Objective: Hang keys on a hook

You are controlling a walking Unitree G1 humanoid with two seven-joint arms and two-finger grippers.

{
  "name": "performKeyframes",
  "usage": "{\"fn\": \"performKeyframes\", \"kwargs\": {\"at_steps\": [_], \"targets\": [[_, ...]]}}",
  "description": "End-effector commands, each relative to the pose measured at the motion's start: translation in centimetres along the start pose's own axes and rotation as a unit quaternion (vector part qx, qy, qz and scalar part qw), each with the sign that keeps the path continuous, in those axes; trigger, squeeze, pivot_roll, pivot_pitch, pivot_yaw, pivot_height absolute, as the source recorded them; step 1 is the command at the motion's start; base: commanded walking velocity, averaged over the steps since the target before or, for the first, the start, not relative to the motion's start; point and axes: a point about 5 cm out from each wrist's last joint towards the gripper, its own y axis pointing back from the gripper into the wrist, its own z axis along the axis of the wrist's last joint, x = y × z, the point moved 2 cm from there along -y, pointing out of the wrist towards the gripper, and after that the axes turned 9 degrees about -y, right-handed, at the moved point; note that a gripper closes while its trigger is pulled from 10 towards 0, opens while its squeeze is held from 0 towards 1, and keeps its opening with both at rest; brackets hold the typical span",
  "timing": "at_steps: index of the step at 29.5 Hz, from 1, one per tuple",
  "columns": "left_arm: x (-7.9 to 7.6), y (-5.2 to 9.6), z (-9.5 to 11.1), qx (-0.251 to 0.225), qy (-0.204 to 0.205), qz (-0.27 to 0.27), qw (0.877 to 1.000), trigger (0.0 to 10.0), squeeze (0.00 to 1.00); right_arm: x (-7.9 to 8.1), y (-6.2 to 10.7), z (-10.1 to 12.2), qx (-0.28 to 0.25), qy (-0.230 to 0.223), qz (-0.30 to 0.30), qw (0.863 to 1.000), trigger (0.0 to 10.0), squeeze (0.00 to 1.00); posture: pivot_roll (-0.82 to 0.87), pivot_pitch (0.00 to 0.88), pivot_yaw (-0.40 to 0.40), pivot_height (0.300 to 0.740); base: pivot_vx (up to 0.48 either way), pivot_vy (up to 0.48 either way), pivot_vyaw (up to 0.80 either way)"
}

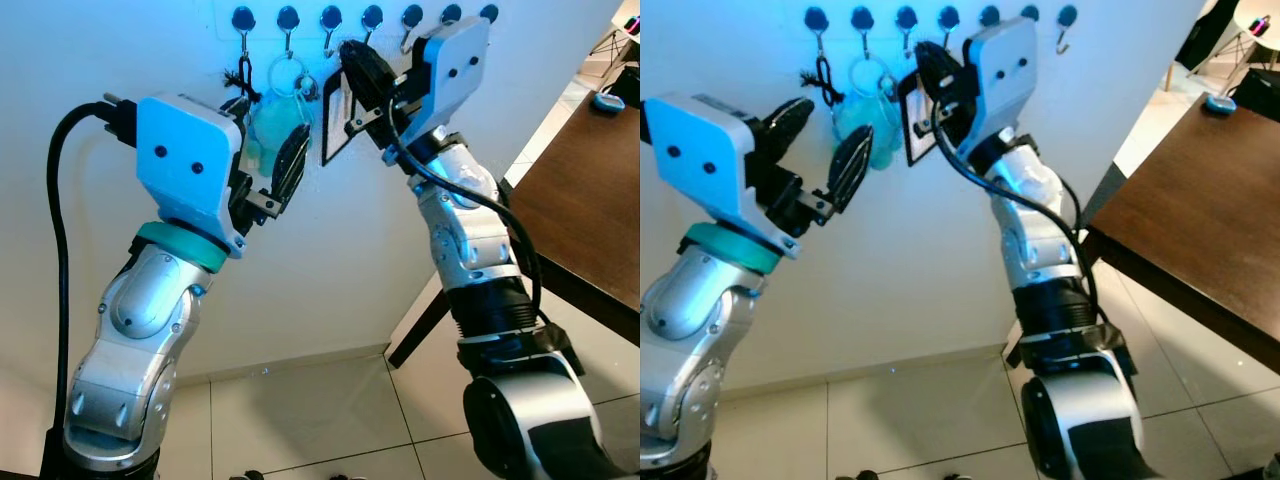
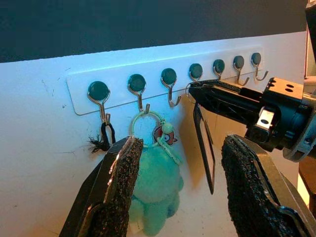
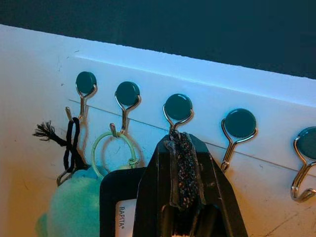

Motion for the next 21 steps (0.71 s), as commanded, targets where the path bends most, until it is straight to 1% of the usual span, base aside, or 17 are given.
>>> {"fn": "performKeyframes", "kwargs": {"at_steps": [1, 6, 21], "targets": [[-0.3, 0.1, 0.1, -0.003, 0.002, -0.006, 1.000, 10.0, 0.00, -0.2, -0.1, 0.1, 0.001, 0.007, -0.001, 1.000, 10.0, 0.00, -0.03, 0.101, 0.041, 0.740, 0.000, 0.000, 0.00], [-0.3, 0.1, 0.2, -0.002, 0.001, -0.006, 1.000, 10.0, 0.00, 0.0, -0.8, 0.2, -0.001, 0.006, 0.003, 1.000, 10.0, 0.00, -0.02, 0.101, 0.038, 0.740, 0.000, 0.000, 0.00], [-0.3, 0.2, 0.2, -0.001, 0.003, -0.005, 1.000, 10.0, 0.00, 0.4, -1.7, 0.5, -0.002, 0.007, 0.013, 1.000, 10.0, 0.00, -0.02, 0.105, 0.035, 0.740, 0.000, 0.000, 0.00]]}}
